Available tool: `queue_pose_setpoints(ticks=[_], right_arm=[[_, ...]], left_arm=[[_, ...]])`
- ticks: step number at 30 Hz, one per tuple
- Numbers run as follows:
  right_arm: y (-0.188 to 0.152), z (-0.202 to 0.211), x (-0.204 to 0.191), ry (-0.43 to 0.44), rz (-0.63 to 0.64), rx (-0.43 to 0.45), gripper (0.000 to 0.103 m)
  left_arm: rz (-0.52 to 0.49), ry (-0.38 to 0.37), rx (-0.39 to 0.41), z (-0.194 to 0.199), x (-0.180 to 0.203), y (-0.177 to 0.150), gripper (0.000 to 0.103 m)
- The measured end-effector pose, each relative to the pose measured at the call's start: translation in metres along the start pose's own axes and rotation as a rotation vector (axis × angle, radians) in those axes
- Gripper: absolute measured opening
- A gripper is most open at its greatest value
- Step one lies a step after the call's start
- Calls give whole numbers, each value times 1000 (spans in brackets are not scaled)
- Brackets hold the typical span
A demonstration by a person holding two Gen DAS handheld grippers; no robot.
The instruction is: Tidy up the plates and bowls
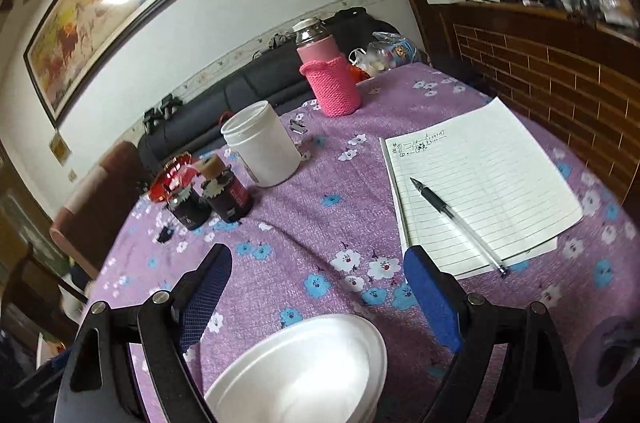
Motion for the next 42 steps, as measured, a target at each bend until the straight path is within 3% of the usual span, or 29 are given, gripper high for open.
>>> queue_pose_setpoints(ticks=[3, 8, 16, 21, 24, 29, 37, 42], right_arm=[[0, 3, -9, -48, 66, -9, 91], [3, 12, -21, -194, 212, 29, 90], [-6, 3, -30, -199, 270, 9, 90], [-13, -10, -25, -161, 222, -58, 90], [-20, -21, -19, -151, 191, -113, 90], [-22, -24, -14, -141, 159, -131, 90], [-19, -1, -19, -100, 144, -38, 90], [-16, 14, -18, -53, 121, -81, 90]], left_arm=[[18, -11, -23, -11, 1, -6, 98], [98, -18, 21, -15, -9, -8, 98], [58, 48, 152, -4, -17, -5, 98], [112, -48, 17, -28, -23, -14, 98], [131, -63, -33, -37, -27, -19, 98], [126, -77, -35, -39, -26, -22, 98], [144, -128, -70, -43, -27, -21, 98], [152, -173, -100, -44, -26, -22, 98]])
Point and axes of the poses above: each gripper's, at about its wrist camera, not at the fingertips, and z roughly against the way its jaws point, x to its right, y to its top, the point moved 5 cm from there along -z, roughly the way its jaws point, and after that the axes turned 11 degrees about y, right-handed, at the moved point
